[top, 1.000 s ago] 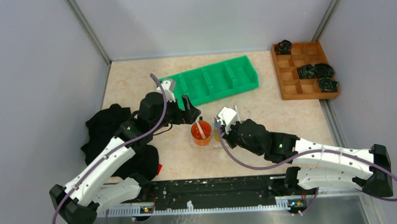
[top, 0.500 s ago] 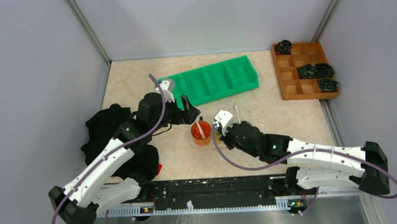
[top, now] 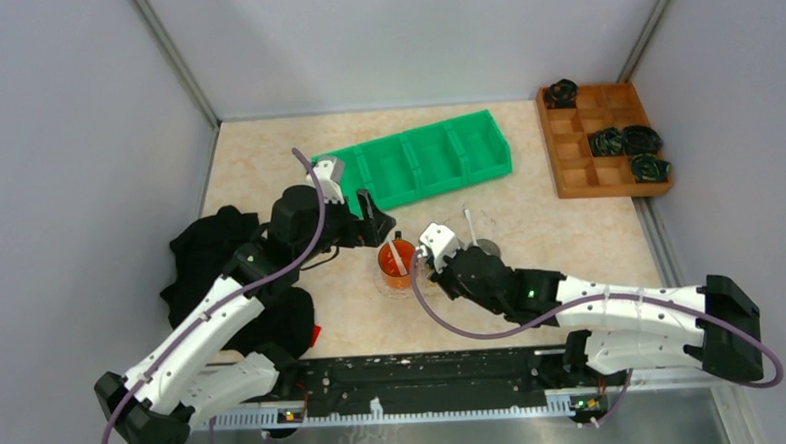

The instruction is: Prepare toiletry sets of a toothbrush and toothpaste on the tray

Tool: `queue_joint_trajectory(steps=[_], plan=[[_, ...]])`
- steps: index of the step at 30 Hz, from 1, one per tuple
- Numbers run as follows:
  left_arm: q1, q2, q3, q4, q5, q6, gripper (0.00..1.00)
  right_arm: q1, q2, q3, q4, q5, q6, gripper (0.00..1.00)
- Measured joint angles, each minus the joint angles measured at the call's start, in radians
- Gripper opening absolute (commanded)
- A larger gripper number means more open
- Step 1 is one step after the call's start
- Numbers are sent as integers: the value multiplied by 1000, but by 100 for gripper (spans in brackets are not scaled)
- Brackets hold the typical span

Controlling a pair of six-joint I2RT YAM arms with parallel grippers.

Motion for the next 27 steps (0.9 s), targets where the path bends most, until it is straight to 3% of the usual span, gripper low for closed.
queue_joint_trajectory(steps=[5,12,19,22,27], plan=[[0,-3,-3,1,0,0,99,0,11,0,11,1,0,0],[2,-6,-7,1,0,0,99,0,13,0,26,4,10,29],[5,-10,-7,1,0,0,99,0,11,0,38,5,16,42],[6,-11,-7,1,0,1,99,0,-3,0,29,5,21,55],[6,-13,-7,-1,1,3,99,0,-93,29,-48,22,36,63]])
